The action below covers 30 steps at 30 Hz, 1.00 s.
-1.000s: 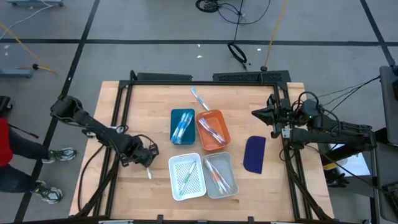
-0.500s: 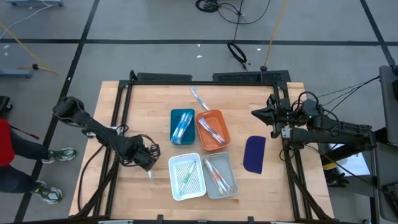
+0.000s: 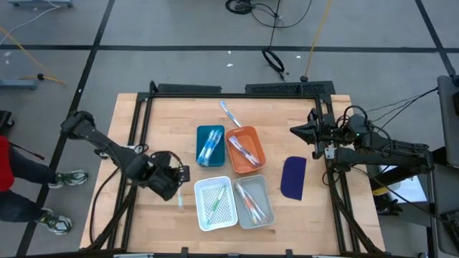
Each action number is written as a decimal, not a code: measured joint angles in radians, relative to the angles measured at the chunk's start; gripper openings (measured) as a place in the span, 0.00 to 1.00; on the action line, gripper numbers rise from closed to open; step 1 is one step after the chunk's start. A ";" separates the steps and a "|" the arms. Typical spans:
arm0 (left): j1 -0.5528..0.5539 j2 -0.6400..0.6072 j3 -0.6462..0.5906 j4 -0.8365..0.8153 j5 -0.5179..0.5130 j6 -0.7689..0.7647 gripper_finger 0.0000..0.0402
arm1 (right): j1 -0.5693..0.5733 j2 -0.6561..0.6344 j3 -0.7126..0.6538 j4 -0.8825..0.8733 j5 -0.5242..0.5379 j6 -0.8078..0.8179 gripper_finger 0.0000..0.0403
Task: Pick & Place Toothbrushes
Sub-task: Put the green toothbrush into the white bin
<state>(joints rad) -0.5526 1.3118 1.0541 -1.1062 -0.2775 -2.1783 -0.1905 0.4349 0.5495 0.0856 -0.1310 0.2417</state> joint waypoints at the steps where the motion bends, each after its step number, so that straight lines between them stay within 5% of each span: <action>1: 0.000 0.000 0.033 0.012 -0.043 0.025 0.02 | 0.000 0.000 0.000 0.000 0.000 0.000 0.00; 9: 0.083 0.079 0.217 0.226 -0.138 0.408 0.02 | 0.000 0.000 0.000 0.000 0.000 0.000 0.00; 17: 0.192 0.273 0.341 0.283 0.088 0.641 0.02 | 0.000 0.000 0.000 0.000 -0.002 0.000 0.00; 30: 0.236 0.495 0.364 0.416 0.326 0.717 0.02 | 0.000 0.000 0.000 -0.002 -0.004 0.007 0.00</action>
<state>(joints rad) -0.3166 1.8064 1.4185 -0.6907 0.0487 -1.4616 -0.1902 0.4347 0.5495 0.0839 -0.1352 0.2486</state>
